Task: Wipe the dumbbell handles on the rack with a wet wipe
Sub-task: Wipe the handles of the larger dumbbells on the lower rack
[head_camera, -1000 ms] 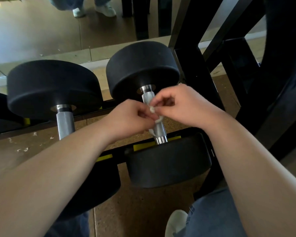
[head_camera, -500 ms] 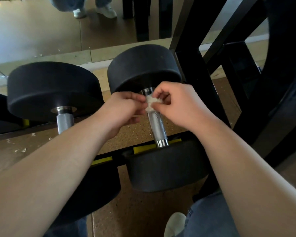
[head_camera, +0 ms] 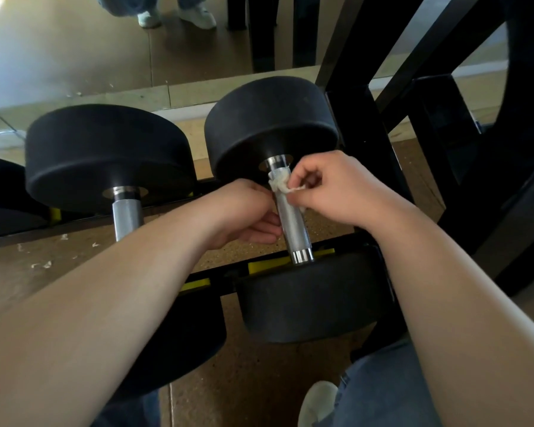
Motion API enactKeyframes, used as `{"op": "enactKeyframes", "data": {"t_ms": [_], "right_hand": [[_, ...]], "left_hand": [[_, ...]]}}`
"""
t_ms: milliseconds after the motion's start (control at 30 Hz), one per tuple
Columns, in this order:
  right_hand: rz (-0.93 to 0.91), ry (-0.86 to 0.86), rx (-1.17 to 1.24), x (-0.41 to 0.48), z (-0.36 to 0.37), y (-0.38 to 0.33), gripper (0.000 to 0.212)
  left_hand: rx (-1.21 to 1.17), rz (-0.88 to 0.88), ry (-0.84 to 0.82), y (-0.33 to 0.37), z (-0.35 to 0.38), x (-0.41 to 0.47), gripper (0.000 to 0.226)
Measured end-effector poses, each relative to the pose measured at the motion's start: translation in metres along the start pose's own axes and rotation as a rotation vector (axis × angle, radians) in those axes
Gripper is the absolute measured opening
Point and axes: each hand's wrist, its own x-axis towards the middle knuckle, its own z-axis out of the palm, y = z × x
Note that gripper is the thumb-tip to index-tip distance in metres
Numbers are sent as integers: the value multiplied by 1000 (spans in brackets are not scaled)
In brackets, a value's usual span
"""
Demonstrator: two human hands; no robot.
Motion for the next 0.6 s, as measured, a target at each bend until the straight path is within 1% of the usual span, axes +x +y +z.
{"op": "enactKeyframes", "data": {"t_ms": [33, 67, 133, 167, 200, 267, 300, 367, 433, 467, 533, 567, 600], "right_hand": [[12, -57, 2, 0, -1, 0, 11], [34, -157, -19, -3, -4, -1, 11], [93, -399, -167, -10, -9, -5, 12], [112, -487, -260, -13, -10, -7, 13], [119, -523, -318, -14, -10, -7, 13], [94, -470, -295, -14, -8, -8, 12], [69, -395, -223, -13, -5, -8, 11], [14, -181, -78, -8, 4, -7, 10], [-29, -12, -57, -4, 10, -4, 11], [-46, 23, -61, -3, 11, -4, 14], [-82, 30, -67, -4, 12, -2, 25], [-99, 30, -75, -4, 12, -1, 26], [-110, 34, -88, -4, 11, -2, 22]], "left_hand": [[12, 3, -4, 1, 0, 0, 20], [20, 2, -11, 1, 0, 1, 19], [24, -3, -16, 1, -1, 2, 20], [22, -6, -14, 0, -1, 2, 21], [21, -9, -14, 0, 0, 3, 21], [27, -5, -35, 0, 1, 3, 23], [34, 0, -44, 0, 1, 3, 23], [40, 11, -43, 1, 0, 2, 21], [16, 15, -21, 2, 0, 4, 18], [2, 17, -8, 2, 0, 5, 18], [-12, 22, 5, 2, -2, 6, 18], [-10, 25, 3, 2, -4, 6, 17], [-7, 28, -2, 1, -4, 6, 16]]}}
